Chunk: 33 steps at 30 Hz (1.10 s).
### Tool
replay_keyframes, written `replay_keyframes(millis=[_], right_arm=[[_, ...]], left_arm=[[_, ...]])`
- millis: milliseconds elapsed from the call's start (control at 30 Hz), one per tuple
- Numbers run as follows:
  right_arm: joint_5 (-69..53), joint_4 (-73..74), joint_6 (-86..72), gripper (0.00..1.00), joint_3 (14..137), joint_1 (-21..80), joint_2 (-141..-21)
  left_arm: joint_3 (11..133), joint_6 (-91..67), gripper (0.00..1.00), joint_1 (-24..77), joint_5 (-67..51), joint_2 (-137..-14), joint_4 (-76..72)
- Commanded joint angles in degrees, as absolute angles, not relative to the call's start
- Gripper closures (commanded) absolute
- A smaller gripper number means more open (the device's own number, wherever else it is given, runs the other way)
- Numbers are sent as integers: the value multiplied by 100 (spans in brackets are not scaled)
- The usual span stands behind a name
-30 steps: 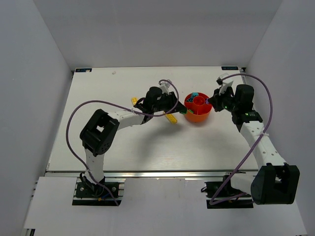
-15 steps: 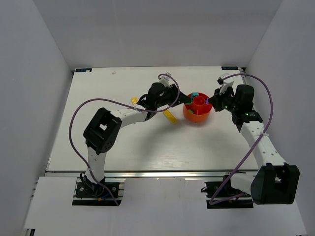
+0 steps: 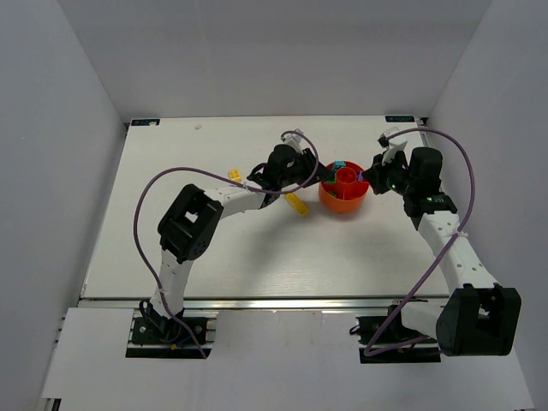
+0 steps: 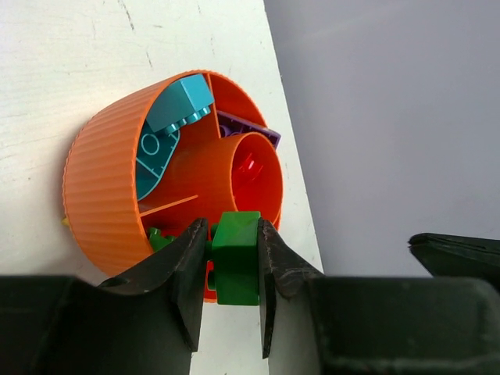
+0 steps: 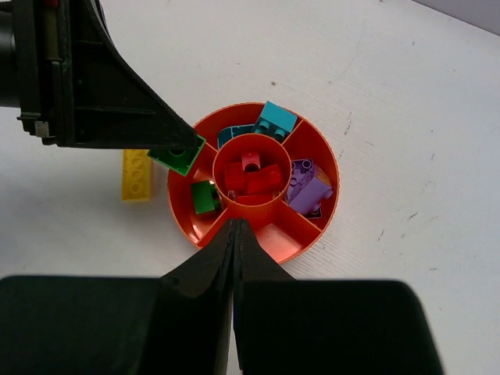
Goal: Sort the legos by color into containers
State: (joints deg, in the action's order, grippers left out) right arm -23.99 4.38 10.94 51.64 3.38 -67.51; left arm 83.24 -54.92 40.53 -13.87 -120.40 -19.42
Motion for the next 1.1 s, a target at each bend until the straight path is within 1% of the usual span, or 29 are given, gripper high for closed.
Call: replay_keyframes(millis=[0,33,133,267,333,567,600,633,667,700,733,767,800,833,867,900,933,967,1000,1033,1067], right_arm=[[-2435,185,1107,100,5159,299,-6671],[-2435,185,1099,100,5159,308,-6680],[-2443,185,1107,100,5159,290,-6671],[-2470,202,1107,100,5159,290,-6653],[-2496,202,1107,100,5159,290,-6662],[-2689,237,1239,100,5150,255,-6653],[-2794,324,1326,100,5168,255,-6671],[-3143,386,1449,100,5185,237,-6671],[-3364,474,1816,99,5194,246,-6680],[-3697,770,2098,93,5212,237,-6688],[-4440,965,2414,86,5264,203,-6697],[-4795,1123,2939,67,5256,193,-6715],[-5112,1438,3205,59,5247,193,-6724],[-5681,1642,3530,44,5212,185,-6732],[-5895,1887,3890,39,5203,193,-6776],[-6054,2220,4442,36,5194,185,-6802],[-6134,2276,4543,34,5177,185,-6829],[-6100,2302,4605,33,5177,263,-6890],[-6013,2329,4632,34,5203,298,-6925],[-5698,2312,4562,35,5238,438,-6943],[-5478,2268,4501,36,5290,674,-7022]], left_arm=[[8587,-5432,66,4096,-1362,-11979,-1837],[8604,-5432,61,4148,-1362,-11997,-1820],[8692,-5405,55,4148,-1406,-12032,-1784],[8727,-5388,42,4148,-1468,-12041,-1854],[8798,-5361,41,4148,-1520,-12067,-1820],[9079,-5152,41,4148,-1503,-11927,-1679],[9166,-5089,42,4148,-1486,-11883,-1618],[9315,-4993,43,4079,-1468,-11761,-1530],[9377,-4818,45,4078,-1450,-11690,-1460],[9421,-4712,49,4026,-1441,-11602,-1398],[9439,-4563,64,4025,-1398,-11488,-1267],[9352,-4187,73,4025,-1371,-11174,-1196],[9238,-3975,79,3973,-1362,-10997,-1126],[9089,-3755,89,3973,-1380,-10752,-916],[8670,-3309,92,3973,-1389,-10514,-792],[8405,-3131,93,3973,-1432,-9964,-695],[8124,-2937,88,3920,-1467,-9680,-451],[7869,-2535,78,3920,-1598,-9381,-292],[7379,-2322,66,3920,-1652,-8786,-116],[7157,-2085,52,3920,-1644,-8511,373],[6928,-1709,31,3920,-1539,-8221,578]])
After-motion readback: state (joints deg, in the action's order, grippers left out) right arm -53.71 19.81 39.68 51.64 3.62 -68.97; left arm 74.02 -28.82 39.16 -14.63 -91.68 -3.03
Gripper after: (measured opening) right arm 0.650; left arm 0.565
